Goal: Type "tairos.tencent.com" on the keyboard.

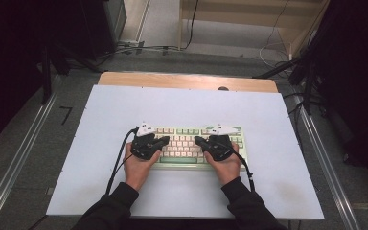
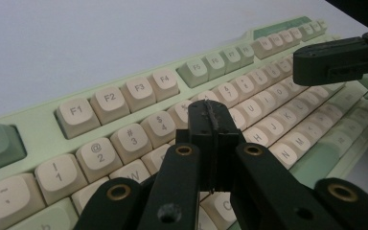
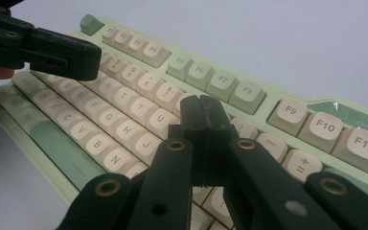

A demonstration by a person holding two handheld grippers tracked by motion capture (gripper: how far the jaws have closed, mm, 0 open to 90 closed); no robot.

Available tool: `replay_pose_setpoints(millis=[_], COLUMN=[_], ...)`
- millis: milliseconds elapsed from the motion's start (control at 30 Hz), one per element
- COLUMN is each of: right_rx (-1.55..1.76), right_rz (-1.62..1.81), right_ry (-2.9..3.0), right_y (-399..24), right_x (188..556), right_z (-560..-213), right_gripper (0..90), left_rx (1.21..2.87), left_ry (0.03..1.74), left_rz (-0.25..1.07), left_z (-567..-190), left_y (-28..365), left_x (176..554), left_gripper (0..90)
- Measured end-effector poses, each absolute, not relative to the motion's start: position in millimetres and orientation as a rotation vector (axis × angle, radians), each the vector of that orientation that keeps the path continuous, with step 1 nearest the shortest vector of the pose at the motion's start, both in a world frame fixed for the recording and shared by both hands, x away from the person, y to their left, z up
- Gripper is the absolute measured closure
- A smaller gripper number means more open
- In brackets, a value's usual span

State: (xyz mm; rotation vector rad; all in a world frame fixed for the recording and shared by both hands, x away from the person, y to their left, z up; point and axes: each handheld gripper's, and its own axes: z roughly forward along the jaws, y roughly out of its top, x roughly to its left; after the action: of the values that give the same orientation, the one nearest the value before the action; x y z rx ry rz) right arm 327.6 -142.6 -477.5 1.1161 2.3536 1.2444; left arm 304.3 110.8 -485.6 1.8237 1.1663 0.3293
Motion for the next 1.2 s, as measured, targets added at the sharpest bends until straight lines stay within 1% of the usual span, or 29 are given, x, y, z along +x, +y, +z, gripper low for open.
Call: replay_pose_setpoints(millis=[333, 567, 1200], right_rx=[1.114, 1.114, 1.111], right_rz=[1.237, 1.233, 1.185], right_ry=[2.354, 2.354, 2.361], right_y=[-142, -143, -142], right_x=[328, 328, 331], right_z=[-479, -479, -485], right_gripper=[87.8, 87.8, 87.8], left_rx=[1.800, 1.785, 1.786], left_ry=[1.158, 1.171, 1.177], left_rz=[0.315, 0.333, 0.344], left_z=[-480, -480, -482], left_y=[122, 131, 138], left_x=[294, 290, 287], left_gripper=[90.0, 90.0, 90.0])
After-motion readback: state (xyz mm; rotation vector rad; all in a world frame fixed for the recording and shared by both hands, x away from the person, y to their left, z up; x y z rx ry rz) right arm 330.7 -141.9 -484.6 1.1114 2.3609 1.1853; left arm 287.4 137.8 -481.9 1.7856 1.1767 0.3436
